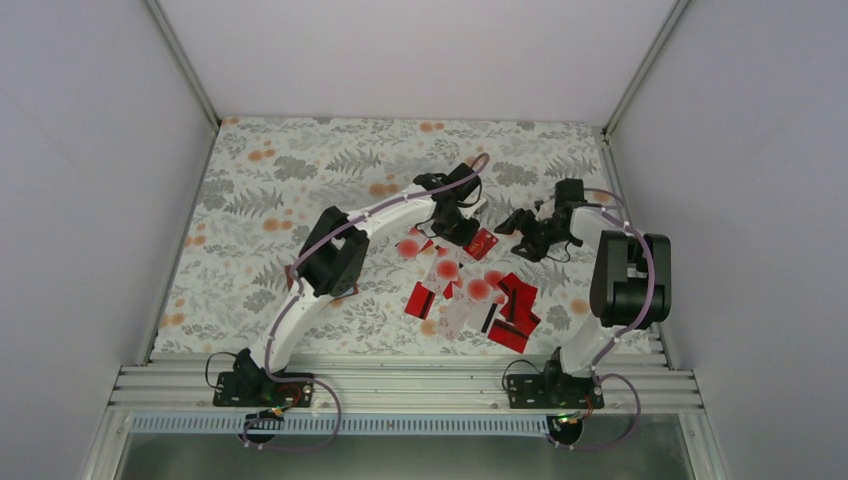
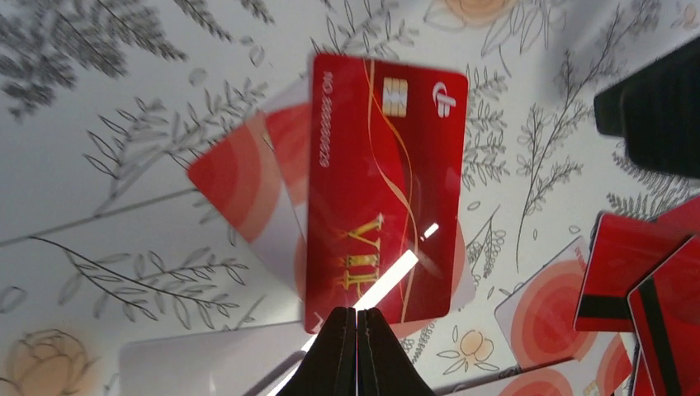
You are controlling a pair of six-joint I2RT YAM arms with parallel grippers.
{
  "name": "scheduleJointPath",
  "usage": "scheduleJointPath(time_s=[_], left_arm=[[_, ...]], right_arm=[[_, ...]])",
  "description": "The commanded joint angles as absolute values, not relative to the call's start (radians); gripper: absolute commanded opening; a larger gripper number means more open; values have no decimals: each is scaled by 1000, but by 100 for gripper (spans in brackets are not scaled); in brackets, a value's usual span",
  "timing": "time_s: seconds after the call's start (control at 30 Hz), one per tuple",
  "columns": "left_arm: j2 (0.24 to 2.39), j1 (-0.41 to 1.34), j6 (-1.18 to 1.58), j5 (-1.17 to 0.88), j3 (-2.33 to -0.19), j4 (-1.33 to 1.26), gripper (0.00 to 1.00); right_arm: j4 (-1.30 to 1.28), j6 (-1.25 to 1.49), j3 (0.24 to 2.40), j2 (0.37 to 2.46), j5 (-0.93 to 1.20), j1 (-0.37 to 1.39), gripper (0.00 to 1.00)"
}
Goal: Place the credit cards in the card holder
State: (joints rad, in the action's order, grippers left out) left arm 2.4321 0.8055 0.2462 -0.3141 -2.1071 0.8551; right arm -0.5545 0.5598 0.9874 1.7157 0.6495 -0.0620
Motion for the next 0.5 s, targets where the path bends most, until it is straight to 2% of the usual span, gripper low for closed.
scheduleJointPath(time_s=[0.0, 0.47], left_arm=[[2397, 821, 233, -334, -2098, 882, 3], [2439, 822, 238, -296, -2139, 907, 3]], right_arm=[[-523, 559, 1005, 1742, 703, -86, 74], [-529, 539, 983, 1741, 720, -90, 74]])
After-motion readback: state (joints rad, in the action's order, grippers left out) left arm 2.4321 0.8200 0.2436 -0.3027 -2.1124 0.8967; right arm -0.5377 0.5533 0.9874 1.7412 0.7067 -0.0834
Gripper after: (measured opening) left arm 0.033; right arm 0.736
